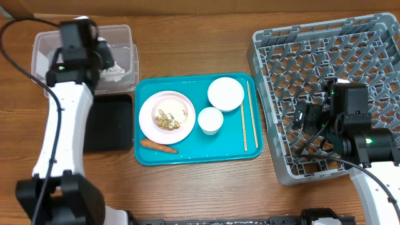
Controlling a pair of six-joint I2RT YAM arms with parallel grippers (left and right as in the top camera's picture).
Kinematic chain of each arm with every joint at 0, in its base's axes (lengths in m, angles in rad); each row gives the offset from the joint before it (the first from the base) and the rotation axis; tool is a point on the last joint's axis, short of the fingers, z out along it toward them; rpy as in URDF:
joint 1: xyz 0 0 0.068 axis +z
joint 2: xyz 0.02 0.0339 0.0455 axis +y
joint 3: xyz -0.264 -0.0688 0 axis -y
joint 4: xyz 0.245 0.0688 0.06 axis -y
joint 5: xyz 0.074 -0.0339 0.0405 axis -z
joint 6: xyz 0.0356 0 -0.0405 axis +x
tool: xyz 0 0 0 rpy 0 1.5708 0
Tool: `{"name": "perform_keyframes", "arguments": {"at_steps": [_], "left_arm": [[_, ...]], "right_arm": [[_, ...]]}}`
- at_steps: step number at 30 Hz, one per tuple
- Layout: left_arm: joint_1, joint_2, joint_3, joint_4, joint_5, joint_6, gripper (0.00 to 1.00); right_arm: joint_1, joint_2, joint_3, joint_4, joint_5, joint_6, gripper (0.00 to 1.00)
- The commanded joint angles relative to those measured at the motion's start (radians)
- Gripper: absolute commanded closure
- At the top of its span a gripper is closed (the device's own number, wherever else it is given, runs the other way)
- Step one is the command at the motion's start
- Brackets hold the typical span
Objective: Sort waste into correct bins and load items into the dishwasher
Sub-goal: 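Carry the napkin to the clear bin and release it, then grasp the white paper cup with the left gripper and lift it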
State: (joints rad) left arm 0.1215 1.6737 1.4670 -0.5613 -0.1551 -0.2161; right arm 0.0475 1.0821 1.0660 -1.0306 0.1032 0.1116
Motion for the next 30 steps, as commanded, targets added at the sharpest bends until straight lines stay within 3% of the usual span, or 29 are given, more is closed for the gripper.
{"name": "perform_keyframes", "arguments": {"at_steps": [1,2,4,7,10,19,24,30], "left_arm": [[0.024,0.082,0.014,0.047,0.037,-0.031,0.96],[0.028,0.102,0.014,0.061,0.035,-0.031,0.93],[0.034,0.14,0.014,0.082,0.034,-0.031,0.76],[0.037,0.164,0.014,0.089,0.034,-0.032,0.59],[0.035,0.152,0.038,0.072,0.047,-0.026,0.49],[-0.088,0.052,0.182,-0.245,0.484,0.019,0.44],[-0.252,0.068,0.172,-0.428,0.492,0.03,0.44],[-0.431,0.126,0.132,-0.523,0.465,0.107,0.45]], "right_arm": [[0.002,-0.008,0.028,0.006,-0.003,0.005,0.0],[0.002,-0.008,0.028,0.006,-0.003,0.005,0.0],[0.002,-0.008,0.028,0.006,-0.003,0.005,0.0],[0.002,-0.008,0.028,0.005,-0.003,0.005,0.0],[0.002,-0.008,0.028,0.003,-0.003,0.005,0.0],[0.002,-0.008,0.028,0.021,-0.003,0.005,0.0],[0.002,-0.008,0.028,0.02,-0.003,0.005,0.0],[0.002,-0.008,0.028,0.022,-0.003,0.005,0.0]]}}
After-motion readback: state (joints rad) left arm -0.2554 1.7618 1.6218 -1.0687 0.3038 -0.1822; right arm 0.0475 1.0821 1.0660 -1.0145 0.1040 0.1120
